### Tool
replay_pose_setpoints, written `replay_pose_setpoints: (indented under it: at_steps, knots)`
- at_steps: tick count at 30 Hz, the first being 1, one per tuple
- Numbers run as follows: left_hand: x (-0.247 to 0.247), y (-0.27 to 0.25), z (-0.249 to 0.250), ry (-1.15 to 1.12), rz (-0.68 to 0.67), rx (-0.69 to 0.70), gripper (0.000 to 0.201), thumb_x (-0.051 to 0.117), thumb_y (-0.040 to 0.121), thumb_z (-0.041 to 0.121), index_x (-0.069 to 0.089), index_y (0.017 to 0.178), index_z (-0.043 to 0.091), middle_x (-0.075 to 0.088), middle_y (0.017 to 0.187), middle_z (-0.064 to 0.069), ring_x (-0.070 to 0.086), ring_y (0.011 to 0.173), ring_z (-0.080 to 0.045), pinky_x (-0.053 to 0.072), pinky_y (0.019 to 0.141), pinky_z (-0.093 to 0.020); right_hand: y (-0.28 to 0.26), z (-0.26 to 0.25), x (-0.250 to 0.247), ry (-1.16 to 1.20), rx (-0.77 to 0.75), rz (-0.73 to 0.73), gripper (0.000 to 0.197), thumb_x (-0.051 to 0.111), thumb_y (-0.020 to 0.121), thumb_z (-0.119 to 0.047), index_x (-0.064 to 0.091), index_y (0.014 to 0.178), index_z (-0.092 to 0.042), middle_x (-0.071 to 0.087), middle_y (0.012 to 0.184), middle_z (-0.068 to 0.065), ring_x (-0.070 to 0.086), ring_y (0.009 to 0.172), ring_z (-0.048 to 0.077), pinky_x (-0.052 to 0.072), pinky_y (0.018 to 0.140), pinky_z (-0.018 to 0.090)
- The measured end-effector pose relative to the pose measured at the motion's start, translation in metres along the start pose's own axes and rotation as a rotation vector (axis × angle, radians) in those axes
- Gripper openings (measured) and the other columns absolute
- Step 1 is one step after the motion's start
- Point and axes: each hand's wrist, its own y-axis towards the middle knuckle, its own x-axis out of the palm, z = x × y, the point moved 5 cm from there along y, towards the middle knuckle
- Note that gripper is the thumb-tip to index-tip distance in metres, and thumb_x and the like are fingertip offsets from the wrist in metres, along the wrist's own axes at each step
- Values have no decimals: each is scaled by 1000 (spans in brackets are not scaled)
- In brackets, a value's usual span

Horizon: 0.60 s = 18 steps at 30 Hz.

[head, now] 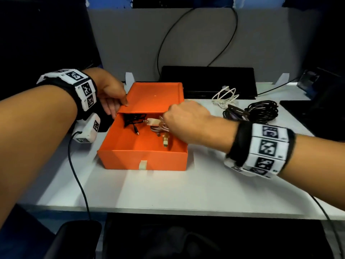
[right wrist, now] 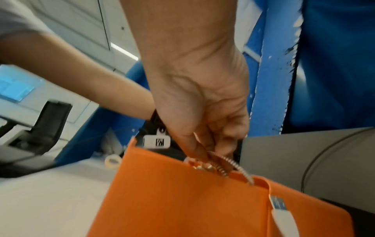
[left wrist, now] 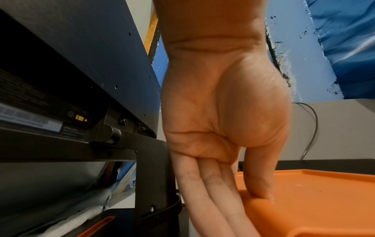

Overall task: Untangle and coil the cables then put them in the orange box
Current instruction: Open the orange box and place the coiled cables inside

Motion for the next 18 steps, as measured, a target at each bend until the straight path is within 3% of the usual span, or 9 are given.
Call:
replay_pose_setpoints:
  at_steps: [4,9,12,15,18]
  knots:
    - [-1,0,0,-3,2,8,37,46,109,20,65,115,-12,77,92,-23,78,76,-29,63,61,-33,20,-7,23,-67,50,-124,7,56,104,-17,58,98,-15,49,73,1,51,60,18,49,59,37]
    - [-2,1,-1,-5,9,3,38,47,108,20,65,115,-12,77,95,-24,78,78,-30,63,64,-36,35,-6,21,-19,71,-121,11,48,106,-13,58,104,-18,48,80,-1,55,78,22,53,70,40]
    - [-2,2,-2,-6,20,0,36,48,108,20,65,114,-10,77,95,-24,78,79,-31,62,64,-36,34,-8,22,-19,90,-148,10,49,106,-14,58,103,-17,46,75,0,56,79,23,55,71,41]
    - [-3,3,-2,-16,31,5,35,48,108,20,66,112,-9,77,94,-24,78,78,-31,62,64,-36,31,8,12,126,113,-50,17,51,105,-28,64,107,-17,57,84,1,56,77,22,45,64,34]
    - [-4,5,-3,-16,37,9,36,48,108,20,67,112,-10,77,93,-24,78,78,-32,62,64,-36,21,60,-12,284,201,128,25,57,100,-41,70,109,-22,61,94,2,58,81,24,45,68,32]
